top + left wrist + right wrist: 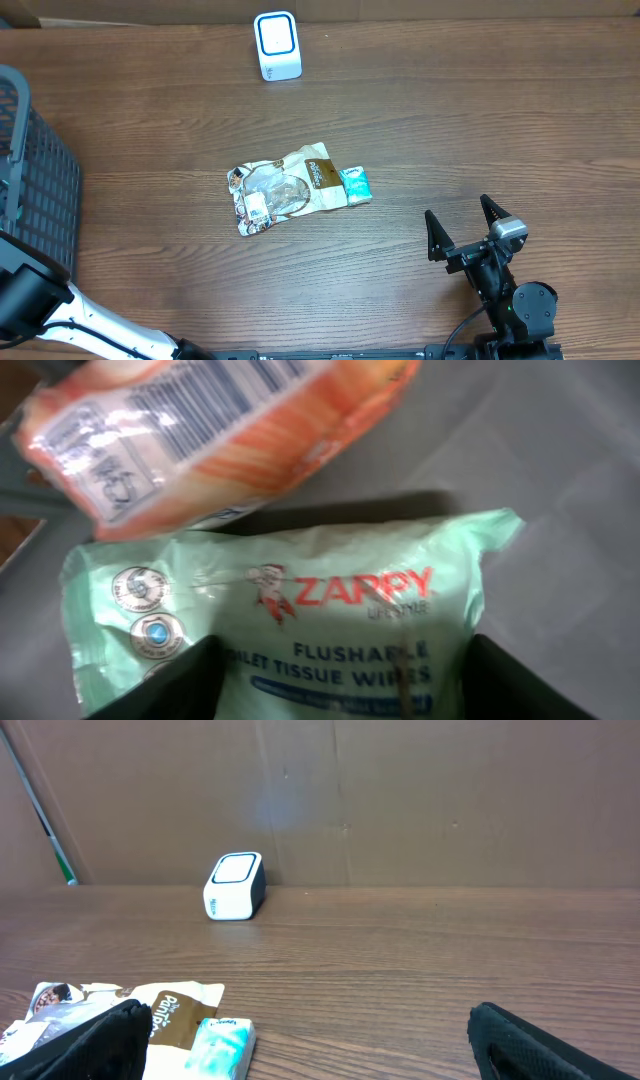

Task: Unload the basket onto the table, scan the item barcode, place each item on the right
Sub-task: 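Reach the left gripper into the basket and grasp the green Zappy wipes, then lift the green wipes pack past the scanner and drop it on the table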

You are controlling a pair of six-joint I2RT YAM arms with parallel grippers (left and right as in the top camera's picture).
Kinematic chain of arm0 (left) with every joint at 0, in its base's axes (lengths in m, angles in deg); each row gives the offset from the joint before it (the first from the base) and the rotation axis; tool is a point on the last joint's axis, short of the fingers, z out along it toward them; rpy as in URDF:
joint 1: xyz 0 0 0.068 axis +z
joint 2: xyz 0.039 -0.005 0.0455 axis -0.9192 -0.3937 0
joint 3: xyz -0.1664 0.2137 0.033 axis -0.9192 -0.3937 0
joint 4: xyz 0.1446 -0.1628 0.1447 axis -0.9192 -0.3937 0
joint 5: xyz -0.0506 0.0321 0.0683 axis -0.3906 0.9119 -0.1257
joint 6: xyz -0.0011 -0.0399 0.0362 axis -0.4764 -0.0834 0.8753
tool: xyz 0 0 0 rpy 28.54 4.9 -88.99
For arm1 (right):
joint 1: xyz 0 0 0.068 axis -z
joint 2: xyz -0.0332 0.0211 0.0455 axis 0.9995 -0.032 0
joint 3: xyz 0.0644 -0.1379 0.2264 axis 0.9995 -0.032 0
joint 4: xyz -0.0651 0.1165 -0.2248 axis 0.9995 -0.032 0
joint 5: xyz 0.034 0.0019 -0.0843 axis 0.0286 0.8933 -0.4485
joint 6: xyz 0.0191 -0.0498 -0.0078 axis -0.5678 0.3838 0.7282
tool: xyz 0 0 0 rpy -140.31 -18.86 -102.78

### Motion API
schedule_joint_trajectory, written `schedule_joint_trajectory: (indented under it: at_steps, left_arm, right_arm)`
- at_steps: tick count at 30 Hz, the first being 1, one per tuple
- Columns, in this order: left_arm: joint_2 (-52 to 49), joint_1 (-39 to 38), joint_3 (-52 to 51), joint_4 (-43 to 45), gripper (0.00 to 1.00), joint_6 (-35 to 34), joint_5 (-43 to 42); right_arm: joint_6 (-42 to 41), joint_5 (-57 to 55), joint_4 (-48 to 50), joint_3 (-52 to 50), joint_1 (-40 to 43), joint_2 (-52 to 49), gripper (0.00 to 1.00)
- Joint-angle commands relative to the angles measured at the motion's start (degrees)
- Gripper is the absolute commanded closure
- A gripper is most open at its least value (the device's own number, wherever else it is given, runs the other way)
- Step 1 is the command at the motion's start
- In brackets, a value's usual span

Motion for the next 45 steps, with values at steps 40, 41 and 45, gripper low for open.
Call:
schedule_joint_trajectory:
  at_steps: [40,41,45]
  left_arm:
    - [-6.3,-2.2,42.2,-53.0,0.96,-20.4,-12.3]
    - [-5.5,-2.2,42.8,-53.1,0.96,-20.2,-12.3]
    - [0.1,-3.1,45.2,-53.1,0.96,-20.2,-12.3]
  right_arm:
    - [-0.1,-0.5,0.2,-0.6,0.2,0.5,0.0]
    - [-0.1,-0.5,0.2,-0.6,0.2,0.5,0.0]
    - [-0.1,-0.5,0.2,-0.6,0.2,0.5,0.0]
